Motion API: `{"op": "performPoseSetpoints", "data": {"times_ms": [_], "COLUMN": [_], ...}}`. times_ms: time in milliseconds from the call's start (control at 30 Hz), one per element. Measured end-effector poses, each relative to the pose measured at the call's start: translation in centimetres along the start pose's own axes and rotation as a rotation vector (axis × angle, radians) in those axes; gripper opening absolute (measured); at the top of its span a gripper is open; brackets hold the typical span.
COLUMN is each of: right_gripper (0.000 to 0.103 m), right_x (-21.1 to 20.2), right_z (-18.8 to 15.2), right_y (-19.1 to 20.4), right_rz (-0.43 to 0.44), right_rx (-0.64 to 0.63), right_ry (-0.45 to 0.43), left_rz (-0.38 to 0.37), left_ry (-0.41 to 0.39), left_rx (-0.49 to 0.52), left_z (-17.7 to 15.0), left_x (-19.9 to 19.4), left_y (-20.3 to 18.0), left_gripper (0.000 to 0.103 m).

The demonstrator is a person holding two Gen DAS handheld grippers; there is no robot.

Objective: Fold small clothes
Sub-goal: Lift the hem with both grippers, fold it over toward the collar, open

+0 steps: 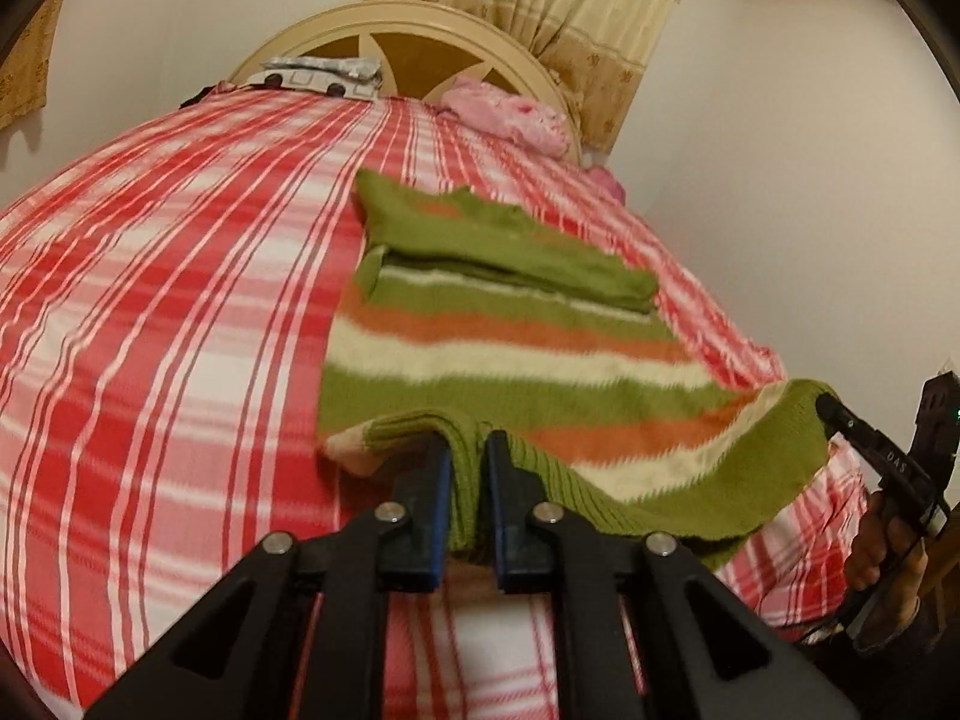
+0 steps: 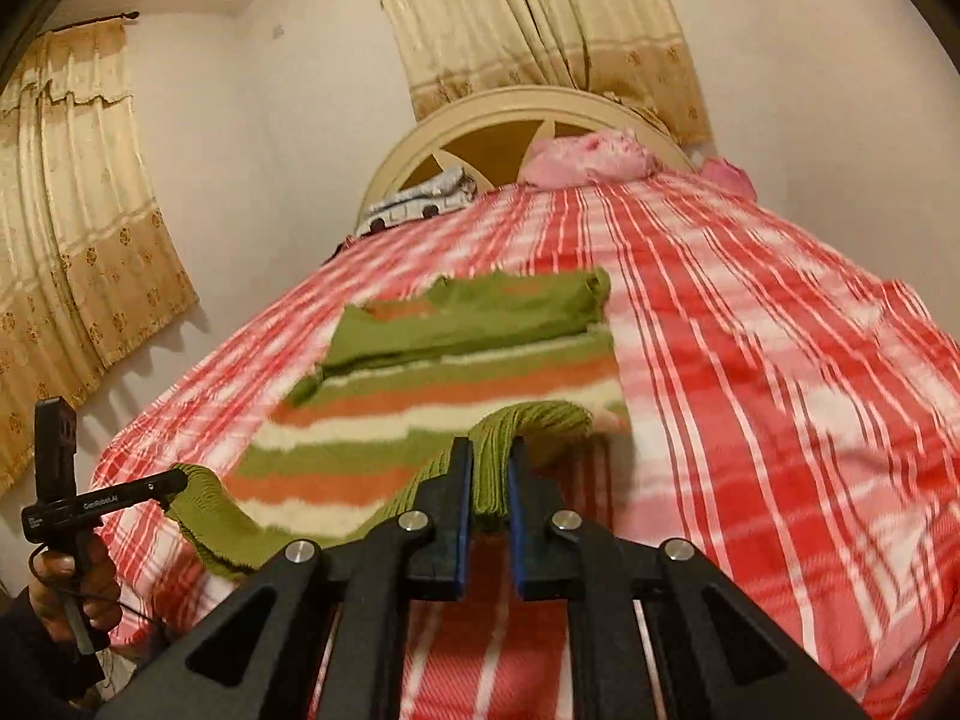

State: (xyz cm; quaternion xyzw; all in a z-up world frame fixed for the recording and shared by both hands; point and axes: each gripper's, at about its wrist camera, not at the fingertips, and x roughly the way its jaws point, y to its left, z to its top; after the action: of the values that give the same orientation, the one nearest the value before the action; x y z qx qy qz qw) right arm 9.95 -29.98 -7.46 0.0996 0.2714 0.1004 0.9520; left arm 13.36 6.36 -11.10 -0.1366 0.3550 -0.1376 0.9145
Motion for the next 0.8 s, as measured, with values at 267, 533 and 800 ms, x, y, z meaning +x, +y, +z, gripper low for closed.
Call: {"op": "performPoseSetpoints", "data": {"times_ms": [267,533,800], "right_gripper": [0.009,0.009,0.009], "right_x": [2.4,5.7,10.9], "right_z": [4.9,10.1,14.9], "right_y": [-0.4,-0.6,-1.4], "right_rz": [0.016,0.034,0.029], "right_rx": [0.020,0.020,0.035], "right_ry": [-0.045,-0.064,-0.046], "left_rz": [-0.013,0.000,0.030], "left_ry": [-0.055,-0.137,-0.144], "left_rx": [0.028,0.060,0.081], "left_z": [4.7,10.6,15.2], "left_x": [1.6,3.7,7.8], "left_y": [-0.3,-0.1,0.6], "left_gripper": [0.011,0.011,0.011]}}
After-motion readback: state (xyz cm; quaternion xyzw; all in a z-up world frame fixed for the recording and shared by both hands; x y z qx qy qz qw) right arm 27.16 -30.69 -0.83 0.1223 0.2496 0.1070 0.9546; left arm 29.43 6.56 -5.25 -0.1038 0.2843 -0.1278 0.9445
